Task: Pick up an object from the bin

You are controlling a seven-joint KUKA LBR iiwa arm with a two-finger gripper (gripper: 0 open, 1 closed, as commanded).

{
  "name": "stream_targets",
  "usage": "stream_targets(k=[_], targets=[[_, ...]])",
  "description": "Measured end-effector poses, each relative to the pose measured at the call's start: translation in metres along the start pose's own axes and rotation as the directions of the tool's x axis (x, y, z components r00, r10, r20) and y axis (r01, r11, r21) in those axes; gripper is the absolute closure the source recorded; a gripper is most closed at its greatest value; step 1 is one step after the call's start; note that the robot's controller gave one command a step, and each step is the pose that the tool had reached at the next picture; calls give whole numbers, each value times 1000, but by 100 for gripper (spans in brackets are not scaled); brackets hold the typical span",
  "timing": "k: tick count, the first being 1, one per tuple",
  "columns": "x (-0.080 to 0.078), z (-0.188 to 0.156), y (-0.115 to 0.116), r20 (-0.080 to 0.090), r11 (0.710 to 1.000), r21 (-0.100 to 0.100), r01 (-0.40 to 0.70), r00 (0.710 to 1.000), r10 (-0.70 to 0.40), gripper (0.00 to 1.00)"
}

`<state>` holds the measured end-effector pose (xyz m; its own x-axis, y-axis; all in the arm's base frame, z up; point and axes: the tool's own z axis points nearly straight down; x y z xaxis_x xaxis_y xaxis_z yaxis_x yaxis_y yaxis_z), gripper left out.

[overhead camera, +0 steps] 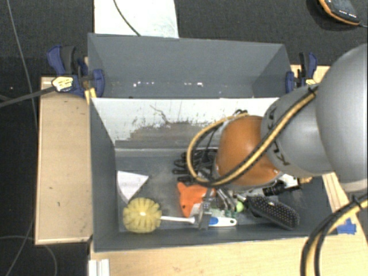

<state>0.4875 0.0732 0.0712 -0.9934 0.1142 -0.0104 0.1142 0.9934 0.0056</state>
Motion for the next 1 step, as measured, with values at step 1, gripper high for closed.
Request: stream_targets(k=[1], targets=[[-6,0,-100,-9,947,10,-322,947,322,100]])
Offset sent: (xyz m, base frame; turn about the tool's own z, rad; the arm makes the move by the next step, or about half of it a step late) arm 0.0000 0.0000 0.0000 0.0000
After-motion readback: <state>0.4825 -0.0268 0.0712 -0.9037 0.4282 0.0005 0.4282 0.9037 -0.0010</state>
